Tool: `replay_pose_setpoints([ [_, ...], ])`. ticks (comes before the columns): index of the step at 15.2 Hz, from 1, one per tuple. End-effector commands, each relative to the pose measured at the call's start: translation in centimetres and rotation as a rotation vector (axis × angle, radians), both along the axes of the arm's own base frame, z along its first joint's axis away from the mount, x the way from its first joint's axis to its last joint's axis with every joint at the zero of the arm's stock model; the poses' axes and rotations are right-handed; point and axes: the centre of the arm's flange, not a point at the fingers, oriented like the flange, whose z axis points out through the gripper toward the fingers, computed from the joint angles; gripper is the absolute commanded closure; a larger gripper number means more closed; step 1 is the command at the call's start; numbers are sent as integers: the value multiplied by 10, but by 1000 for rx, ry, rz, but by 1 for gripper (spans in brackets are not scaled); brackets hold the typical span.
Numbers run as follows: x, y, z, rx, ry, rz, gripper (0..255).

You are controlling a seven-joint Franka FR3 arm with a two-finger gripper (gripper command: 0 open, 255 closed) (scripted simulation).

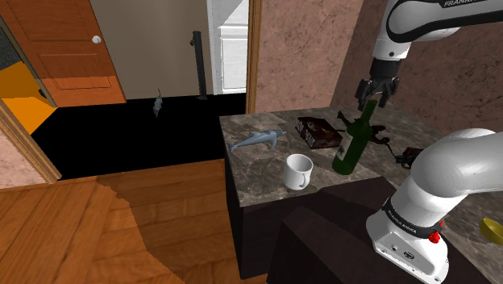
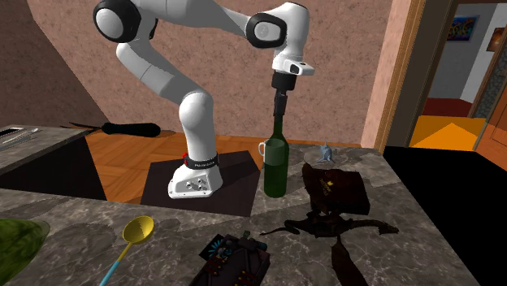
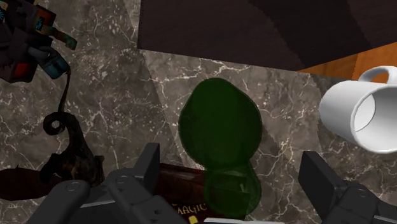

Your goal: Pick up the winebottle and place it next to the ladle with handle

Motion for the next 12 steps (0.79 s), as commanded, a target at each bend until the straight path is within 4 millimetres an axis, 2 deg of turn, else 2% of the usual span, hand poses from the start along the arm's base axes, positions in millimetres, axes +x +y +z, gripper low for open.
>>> replay_pose_setpoints([
  [1, -1, -1, -7, 0, 0, 0, 0],
  [8, -1, -1, -7, 0, 0, 0, 0],
  [9, -1, -1, -7, 0, 0, 0, 255],
  [12, -1, -1, -7, 0, 0, 0, 255],
])
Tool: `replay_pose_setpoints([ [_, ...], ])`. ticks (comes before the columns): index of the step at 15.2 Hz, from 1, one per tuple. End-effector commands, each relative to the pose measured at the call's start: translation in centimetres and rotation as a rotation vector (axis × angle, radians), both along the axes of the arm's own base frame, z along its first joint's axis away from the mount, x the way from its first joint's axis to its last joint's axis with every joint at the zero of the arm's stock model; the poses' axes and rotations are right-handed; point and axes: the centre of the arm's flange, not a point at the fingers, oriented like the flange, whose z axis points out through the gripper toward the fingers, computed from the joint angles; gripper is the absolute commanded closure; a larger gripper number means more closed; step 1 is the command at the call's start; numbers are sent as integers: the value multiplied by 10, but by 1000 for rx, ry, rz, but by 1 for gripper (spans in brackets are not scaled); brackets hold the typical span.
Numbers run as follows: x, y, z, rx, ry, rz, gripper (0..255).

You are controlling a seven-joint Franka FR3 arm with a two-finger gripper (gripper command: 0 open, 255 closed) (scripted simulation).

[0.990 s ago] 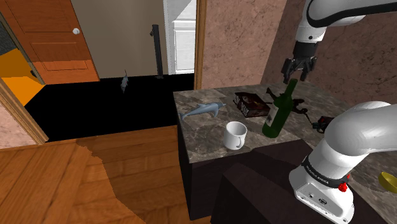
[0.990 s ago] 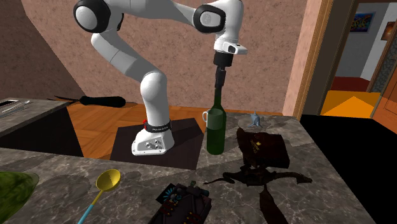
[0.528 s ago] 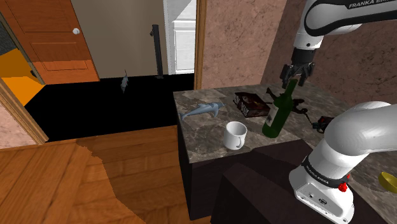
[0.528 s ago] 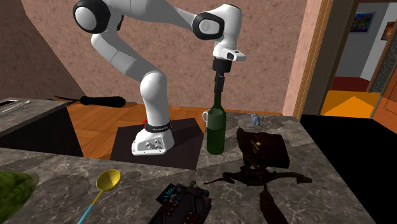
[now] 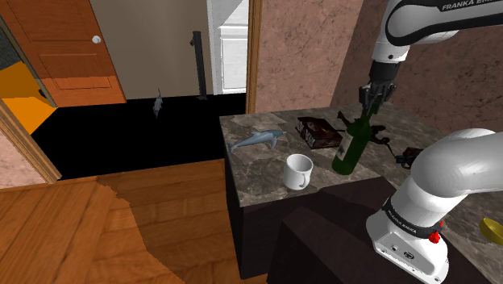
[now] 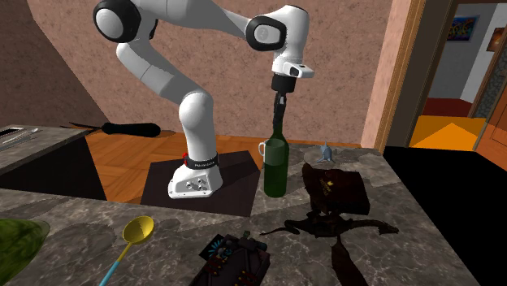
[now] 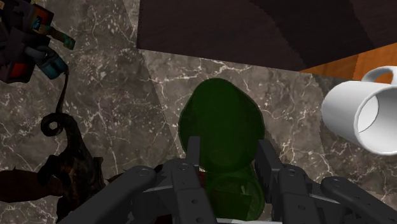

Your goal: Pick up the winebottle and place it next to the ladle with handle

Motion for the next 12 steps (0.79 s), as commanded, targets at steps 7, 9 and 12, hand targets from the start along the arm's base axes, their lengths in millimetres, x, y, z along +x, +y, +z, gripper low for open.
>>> replay_pose_setpoints([
  [7, 0, 0, 5, 0, 1, 0, 255],
  [9, 0, 0, 16, 0, 1, 0, 255],
  [12, 0, 0, 31, 0, 1, 0, 255],
])
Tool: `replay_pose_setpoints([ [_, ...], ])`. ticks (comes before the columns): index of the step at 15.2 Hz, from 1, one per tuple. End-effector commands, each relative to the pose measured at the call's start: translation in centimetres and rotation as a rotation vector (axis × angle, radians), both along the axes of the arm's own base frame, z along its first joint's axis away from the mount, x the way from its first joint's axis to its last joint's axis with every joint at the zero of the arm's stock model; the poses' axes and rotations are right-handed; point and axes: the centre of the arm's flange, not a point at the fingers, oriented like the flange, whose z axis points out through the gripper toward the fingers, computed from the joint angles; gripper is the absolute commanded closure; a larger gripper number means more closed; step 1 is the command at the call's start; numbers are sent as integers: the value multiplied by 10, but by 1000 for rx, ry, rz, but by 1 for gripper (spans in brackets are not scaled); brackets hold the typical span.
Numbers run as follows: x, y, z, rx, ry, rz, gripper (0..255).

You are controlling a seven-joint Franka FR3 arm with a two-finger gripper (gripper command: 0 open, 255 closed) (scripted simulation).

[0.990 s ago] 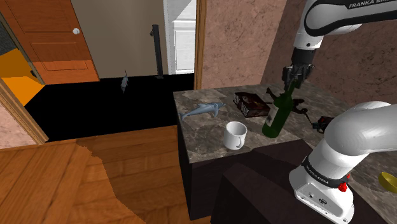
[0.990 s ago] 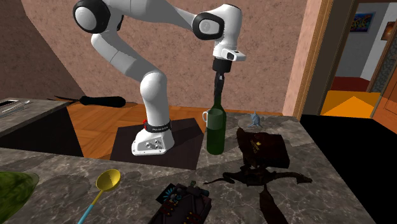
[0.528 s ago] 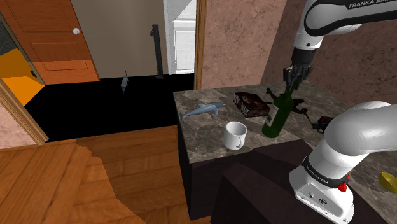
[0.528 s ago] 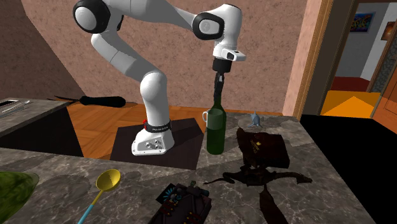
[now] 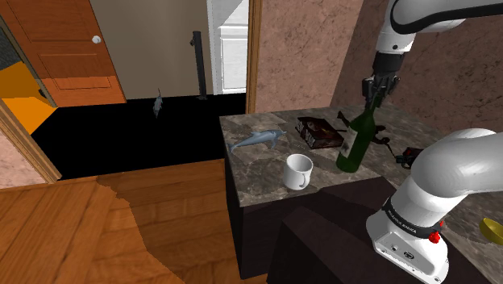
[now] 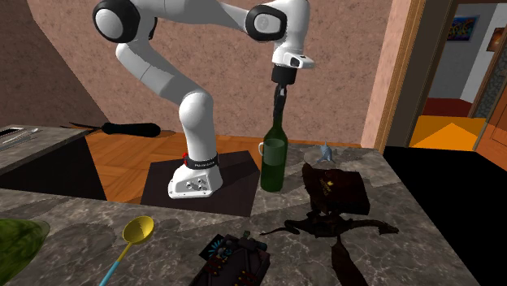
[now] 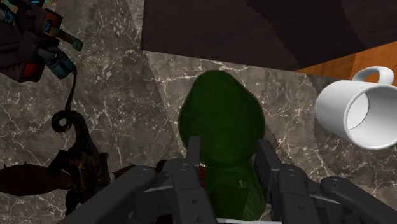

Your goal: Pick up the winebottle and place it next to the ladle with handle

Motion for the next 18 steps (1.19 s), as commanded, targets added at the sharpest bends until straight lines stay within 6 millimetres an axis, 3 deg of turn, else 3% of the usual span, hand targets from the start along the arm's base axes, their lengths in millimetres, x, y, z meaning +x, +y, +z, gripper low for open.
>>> replay_pose_setpoints([
  [1, 0, 0, 11, 0, 0, 0, 255],
  [18, 0, 0, 101, 0, 0, 0, 255],
])
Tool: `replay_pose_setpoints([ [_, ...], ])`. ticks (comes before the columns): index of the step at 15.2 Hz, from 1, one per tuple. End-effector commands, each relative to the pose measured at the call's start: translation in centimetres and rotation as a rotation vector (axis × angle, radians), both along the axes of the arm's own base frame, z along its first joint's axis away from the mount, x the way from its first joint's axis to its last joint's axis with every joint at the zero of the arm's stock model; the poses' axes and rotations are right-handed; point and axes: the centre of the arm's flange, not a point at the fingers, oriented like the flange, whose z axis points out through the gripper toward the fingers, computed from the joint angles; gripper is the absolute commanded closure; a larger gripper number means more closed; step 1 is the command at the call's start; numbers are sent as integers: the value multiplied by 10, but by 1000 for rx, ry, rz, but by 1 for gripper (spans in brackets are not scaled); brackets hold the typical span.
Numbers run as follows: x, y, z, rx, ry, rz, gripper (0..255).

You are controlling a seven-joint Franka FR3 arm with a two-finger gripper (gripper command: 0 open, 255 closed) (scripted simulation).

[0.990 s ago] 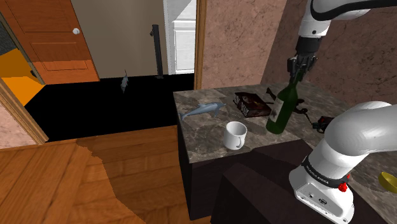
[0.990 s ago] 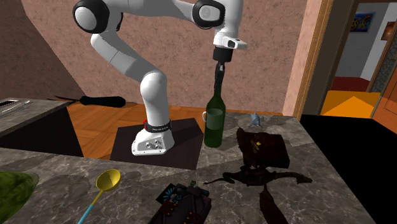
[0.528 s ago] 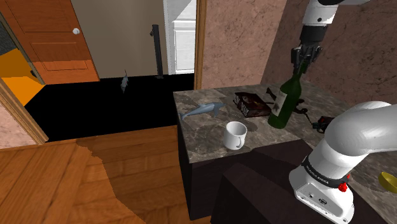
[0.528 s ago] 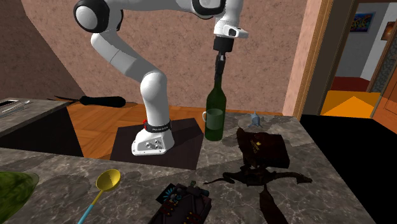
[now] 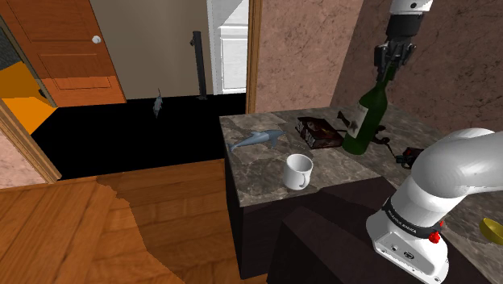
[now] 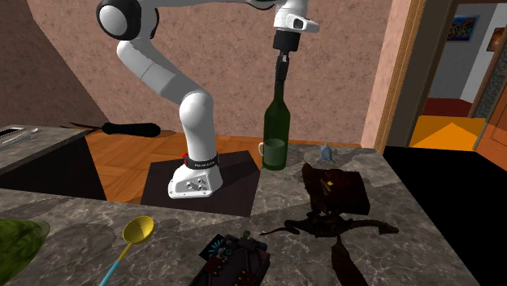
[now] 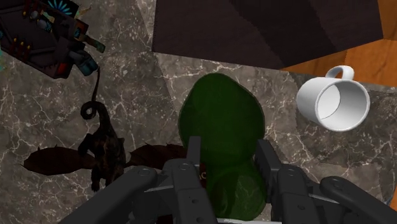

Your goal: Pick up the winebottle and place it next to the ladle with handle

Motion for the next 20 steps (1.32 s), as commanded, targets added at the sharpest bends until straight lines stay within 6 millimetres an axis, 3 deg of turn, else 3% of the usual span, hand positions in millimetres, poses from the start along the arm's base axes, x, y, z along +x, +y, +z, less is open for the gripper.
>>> replay_pose_setpoints([
  [1, -1, 0, 11, 0, 0, 0, 255],
  [20, -1, 0, 111, 0, 0, 0, 255],
])
